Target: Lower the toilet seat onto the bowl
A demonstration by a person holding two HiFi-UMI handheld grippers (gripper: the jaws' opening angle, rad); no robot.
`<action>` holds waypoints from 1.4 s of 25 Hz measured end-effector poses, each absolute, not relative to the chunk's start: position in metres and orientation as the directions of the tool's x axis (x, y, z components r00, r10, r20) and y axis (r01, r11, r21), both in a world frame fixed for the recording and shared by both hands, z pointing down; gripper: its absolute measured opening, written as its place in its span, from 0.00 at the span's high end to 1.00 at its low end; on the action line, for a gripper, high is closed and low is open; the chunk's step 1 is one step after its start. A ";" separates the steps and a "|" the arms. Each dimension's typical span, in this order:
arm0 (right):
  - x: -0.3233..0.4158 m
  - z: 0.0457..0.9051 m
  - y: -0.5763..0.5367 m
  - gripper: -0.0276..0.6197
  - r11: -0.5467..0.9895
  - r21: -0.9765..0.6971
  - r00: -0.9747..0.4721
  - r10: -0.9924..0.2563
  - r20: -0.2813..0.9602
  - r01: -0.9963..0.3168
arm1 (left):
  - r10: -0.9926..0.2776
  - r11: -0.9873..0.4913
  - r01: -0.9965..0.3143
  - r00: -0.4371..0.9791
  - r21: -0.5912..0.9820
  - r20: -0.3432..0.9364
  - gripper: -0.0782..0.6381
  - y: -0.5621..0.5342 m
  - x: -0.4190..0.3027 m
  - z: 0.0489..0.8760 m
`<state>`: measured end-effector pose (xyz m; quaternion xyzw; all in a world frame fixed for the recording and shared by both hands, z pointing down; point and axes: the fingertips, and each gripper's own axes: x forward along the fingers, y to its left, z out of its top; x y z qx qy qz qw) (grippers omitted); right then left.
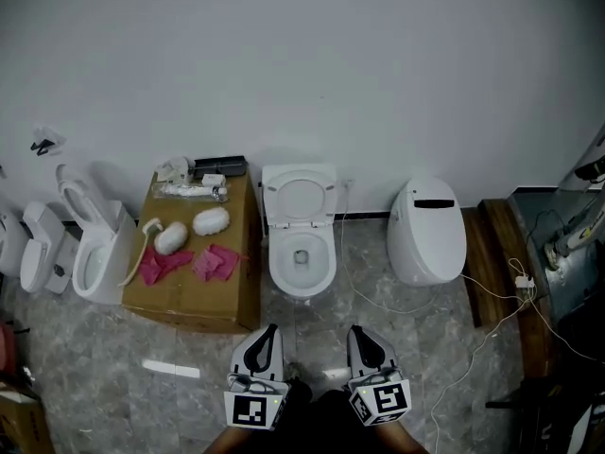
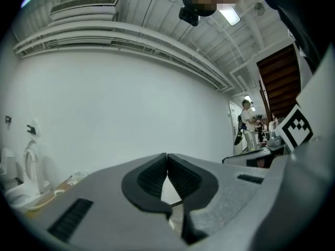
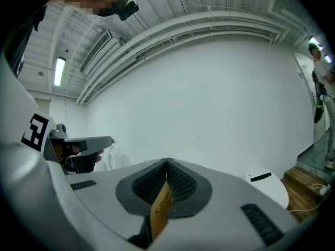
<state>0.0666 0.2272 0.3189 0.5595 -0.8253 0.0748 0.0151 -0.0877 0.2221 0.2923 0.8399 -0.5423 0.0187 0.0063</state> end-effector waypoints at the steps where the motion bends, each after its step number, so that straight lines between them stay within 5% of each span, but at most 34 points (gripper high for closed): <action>1: 0.062 0.318 0.212 0.91 0.358 -0.105 -0.368 -0.924 0.106 -0.928 | -0.907 -0.417 -0.909 0.415 -0.021 0.075 0.88 0.209 -0.092 0.297; 35: 0.079 0.375 -0.248 0.91 0.536 -0.073 -0.531 -0.793 0.299 -0.841 | -0.904 -0.369 -0.922 0.328 -0.114 0.273 0.88 -0.236 -0.097 0.360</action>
